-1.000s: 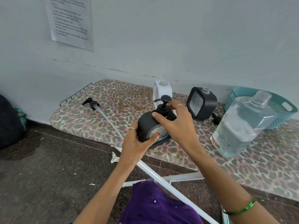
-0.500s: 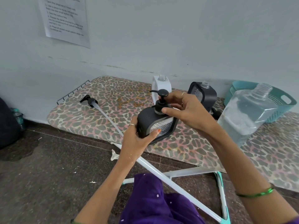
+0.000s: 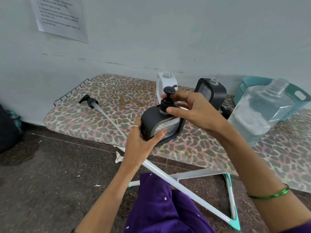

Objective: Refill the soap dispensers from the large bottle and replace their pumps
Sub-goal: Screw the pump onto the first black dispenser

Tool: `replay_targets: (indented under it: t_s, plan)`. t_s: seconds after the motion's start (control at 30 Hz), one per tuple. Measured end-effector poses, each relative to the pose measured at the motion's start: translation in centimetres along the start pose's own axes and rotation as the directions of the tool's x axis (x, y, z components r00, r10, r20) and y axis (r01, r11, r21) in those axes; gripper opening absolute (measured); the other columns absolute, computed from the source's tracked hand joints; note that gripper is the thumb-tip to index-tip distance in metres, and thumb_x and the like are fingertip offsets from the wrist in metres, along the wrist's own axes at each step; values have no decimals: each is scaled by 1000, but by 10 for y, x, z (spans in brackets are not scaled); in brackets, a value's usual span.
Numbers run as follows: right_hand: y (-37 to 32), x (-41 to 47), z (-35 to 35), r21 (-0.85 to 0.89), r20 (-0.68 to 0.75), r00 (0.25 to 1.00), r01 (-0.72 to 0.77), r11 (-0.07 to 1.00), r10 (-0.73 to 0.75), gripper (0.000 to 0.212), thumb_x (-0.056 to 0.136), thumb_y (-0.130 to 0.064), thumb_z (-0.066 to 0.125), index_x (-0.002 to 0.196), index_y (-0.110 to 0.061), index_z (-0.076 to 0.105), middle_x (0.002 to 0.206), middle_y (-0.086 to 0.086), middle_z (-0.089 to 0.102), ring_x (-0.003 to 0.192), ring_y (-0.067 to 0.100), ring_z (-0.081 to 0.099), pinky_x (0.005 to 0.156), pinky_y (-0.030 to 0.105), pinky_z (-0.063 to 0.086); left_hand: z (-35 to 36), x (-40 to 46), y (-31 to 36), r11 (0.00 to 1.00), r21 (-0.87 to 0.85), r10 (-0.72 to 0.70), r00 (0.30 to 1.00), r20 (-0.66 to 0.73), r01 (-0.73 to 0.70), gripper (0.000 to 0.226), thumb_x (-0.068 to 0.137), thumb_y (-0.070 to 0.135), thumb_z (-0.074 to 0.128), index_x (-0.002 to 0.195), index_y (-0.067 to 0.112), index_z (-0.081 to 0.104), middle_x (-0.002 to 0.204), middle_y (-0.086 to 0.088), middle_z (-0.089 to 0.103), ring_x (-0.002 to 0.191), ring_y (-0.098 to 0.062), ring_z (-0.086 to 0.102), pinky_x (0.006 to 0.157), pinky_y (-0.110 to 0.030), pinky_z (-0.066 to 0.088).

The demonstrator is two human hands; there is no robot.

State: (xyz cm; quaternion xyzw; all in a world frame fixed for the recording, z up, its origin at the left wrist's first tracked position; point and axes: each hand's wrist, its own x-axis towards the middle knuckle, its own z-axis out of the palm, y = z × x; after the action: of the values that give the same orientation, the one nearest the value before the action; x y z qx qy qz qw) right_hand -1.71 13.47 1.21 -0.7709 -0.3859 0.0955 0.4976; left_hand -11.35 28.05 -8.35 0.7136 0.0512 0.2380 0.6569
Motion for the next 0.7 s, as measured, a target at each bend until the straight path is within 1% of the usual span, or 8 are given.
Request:
replay_targets:
  t_s: [0.07,0.13,0.2,0.27,0.37,0.47,0.57,0.7]
  plan:
    - [2,3,6,-14,-86,996,-11,1000,9,29,80,-16,76,106,-14,65,108,-4,69,106,6,62,103,35,44,-1,0,0,1000,12,3,1000,3,-3,50,79,18,77,117,38,51,111,5,68,103,-10,66,88,-35,55]
    - [3,4,14,4,-178,984,-18,1000,18,30,74,-21,82,94,-17,60,97,-8,65,97,5,62,93,23,47,-2,0,-1,1000,19,-1,1000,7,1,50,79,22,78,117,40,51,111,4,68,103,-11,66,88,-37,56]
    - [4,3,21,13,-242,970,-12,1000,15,36,72,-25,83,95,-17,56,91,-12,60,91,3,59,83,15,45,-2,0,-2,1000,18,-12,1000,5,12,51,78,23,79,116,42,51,110,5,68,103,-11,67,87,-37,55]
    - [3,2,24,0,-233,972,-16,1000,15,40,75,-27,80,104,-13,57,94,-12,60,94,1,58,83,11,42,-1,1,-2,1000,0,-22,1000,4,22,51,78,18,79,116,39,52,109,4,68,101,-11,67,86,-34,56]
    - [4,1,17,61,-109,994,-14,998,20,36,82,-28,74,114,-16,62,110,-3,67,106,8,61,95,19,44,-1,1,-2,999,-25,-34,999,6,34,50,78,13,78,114,36,53,104,7,70,100,-10,68,85,-32,56]
    - [9,-1,8,164,-38,999,-6,987,13,32,80,-24,70,111,-26,67,113,-5,70,110,10,62,102,30,45,-2,3,-3,999,-29,-41,999,8,41,49,77,12,79,113,34,54,104,8,70,101,-12,67,87,-34,55]
    - [13,1,12,157,-146,988,-31,987,55,34,72,-22,80,104,-16,68,106,-1,71,104,15,64,102,43,44,-2,3,-3,998,-34,-50,999,19,50,48,77,14,80,112,33,54,105,5,70,101,-14,68,87,-39,56]
    - [10,1,27,75,-259,965,-27,997,46,49,63,-34,83,96,-11,55,89,-1,60,88,17,59,86,38,48,-2,-1,-3,998,-47,-50,999,20,51,51,72,29,82,115,29,54,104,3,70,98,-15,69,85,-41,57]
